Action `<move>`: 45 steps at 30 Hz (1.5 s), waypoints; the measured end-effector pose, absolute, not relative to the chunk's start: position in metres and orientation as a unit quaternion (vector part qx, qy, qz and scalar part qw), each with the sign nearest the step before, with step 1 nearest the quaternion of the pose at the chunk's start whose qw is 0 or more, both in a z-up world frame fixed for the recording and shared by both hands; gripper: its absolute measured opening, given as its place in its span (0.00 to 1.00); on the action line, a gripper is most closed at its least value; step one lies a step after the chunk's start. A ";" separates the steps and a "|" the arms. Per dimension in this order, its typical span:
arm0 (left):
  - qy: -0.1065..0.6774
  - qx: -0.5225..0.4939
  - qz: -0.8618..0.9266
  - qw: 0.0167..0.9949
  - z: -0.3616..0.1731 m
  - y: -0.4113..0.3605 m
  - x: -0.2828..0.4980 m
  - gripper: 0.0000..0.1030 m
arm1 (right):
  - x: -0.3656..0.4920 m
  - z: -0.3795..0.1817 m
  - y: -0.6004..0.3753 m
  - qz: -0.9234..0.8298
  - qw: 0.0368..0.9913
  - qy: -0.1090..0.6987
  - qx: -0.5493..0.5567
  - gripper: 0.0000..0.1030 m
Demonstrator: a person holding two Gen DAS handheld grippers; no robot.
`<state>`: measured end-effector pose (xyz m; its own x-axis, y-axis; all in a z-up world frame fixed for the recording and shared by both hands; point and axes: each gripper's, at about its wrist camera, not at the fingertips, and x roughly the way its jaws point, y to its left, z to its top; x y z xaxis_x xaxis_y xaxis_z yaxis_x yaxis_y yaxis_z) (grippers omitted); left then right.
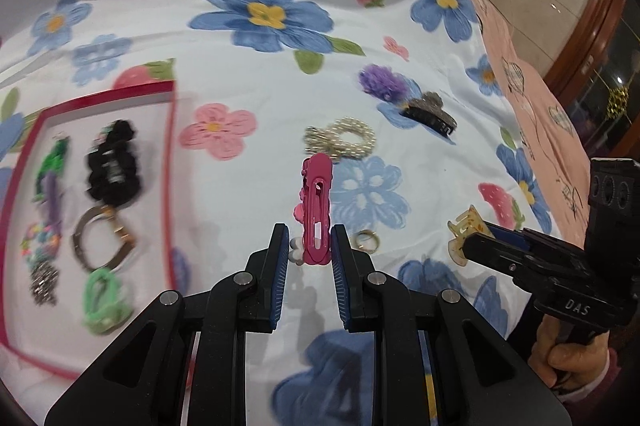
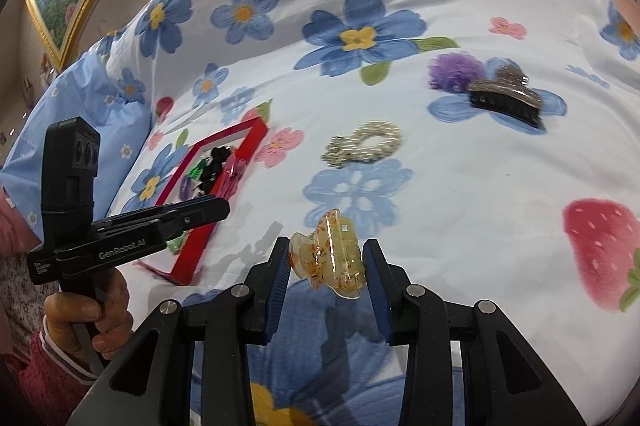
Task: Organize jewelry
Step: 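Carry the pink hair clip and amber claw clip with both tools into the tray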
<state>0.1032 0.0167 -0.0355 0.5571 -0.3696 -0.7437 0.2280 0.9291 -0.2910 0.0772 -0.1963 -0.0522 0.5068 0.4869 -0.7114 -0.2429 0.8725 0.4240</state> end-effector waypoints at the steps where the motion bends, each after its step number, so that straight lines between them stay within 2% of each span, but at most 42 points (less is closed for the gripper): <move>1: 0.437 -0.085 -0.167 0.880 -0.034 0.022 0.100 0.19 | 0.078 -0.051 -0.190 0.219 0.856 0.449 0.133 0.36; 24: 0.402 -0.166 -0.042 0.899 -0.027 0.172 0.039 0.19 | 0.082 -0.034 -0.061 0.325 0.829 0.448 0.080 0.36; 45: 0.406 -0.196 -0.013 0.893 -0.045 0.216 0.028 0.19 | 0.091 -0.032 0.003 0.363 0.814 0.450 0.052 0.36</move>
<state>0.0283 0.2164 -0.0447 0.6707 -0.1814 -0.7192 -0.1361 0.9231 -0.3597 0.0905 0.0034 -0.0324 0.3310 0.6375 -0.6957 -0.5441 0.7313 0.4112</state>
